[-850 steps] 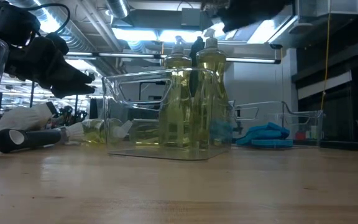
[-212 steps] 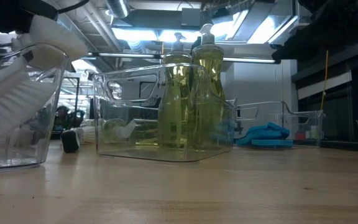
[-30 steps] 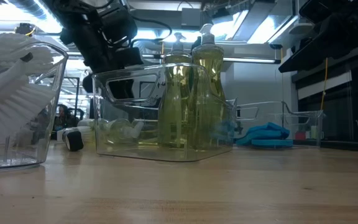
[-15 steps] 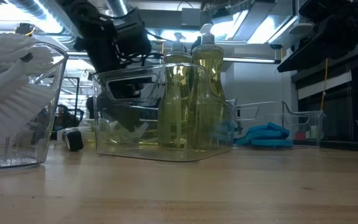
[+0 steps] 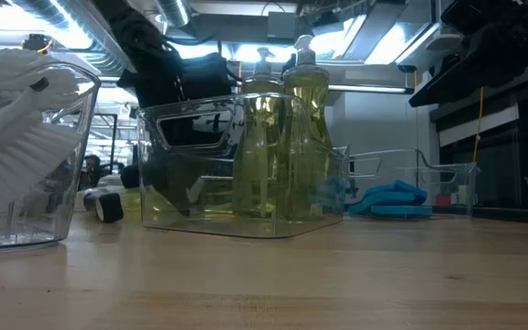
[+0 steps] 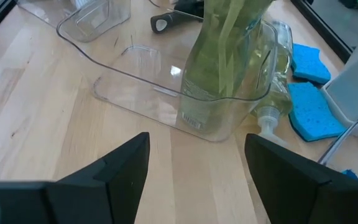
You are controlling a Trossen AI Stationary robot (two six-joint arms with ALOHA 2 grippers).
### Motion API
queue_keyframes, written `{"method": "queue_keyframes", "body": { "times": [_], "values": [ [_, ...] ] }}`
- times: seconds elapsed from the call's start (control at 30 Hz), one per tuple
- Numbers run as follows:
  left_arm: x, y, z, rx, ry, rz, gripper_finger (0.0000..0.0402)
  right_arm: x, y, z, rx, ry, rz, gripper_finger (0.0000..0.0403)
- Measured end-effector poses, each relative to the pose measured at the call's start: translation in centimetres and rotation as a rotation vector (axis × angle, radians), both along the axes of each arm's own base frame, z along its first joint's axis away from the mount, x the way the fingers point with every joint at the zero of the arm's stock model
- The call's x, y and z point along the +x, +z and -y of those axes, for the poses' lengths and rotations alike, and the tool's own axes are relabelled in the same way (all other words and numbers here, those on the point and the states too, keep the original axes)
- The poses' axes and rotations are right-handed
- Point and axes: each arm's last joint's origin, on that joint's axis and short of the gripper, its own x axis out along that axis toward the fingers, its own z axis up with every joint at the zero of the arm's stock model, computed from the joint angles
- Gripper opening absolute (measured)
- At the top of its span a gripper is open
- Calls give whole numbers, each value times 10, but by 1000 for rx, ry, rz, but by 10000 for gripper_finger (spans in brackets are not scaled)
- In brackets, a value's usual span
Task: Pick & Place Kitchen Sink Supplies
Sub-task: Put the green soap dispenser into the middle transparent bin
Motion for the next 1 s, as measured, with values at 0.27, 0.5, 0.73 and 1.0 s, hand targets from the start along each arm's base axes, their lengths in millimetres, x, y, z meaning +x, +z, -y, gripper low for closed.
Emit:
{"method": "queue_keyframes", "body": {
  "times": [0.27, 0.5, 0.73, 1.0],
  "values": [
    [-3, 2, -2, 33, 75, 3, 109, 0, 0, 0, -4, 2, 0, 262],
    [-6, 3, -1, 7, 159, 13, 102, 0, 0, 0, -4, 3, 0, 262],
    [-17, 24, 1, 2, 230, 57, 102, 0, 0, 0, -5, 3, 0, 262],
    [-35, 70, 5, 2, 316, 228, 101, 0, 0, 0, -5, 4, -1, 262]
  ]
}}
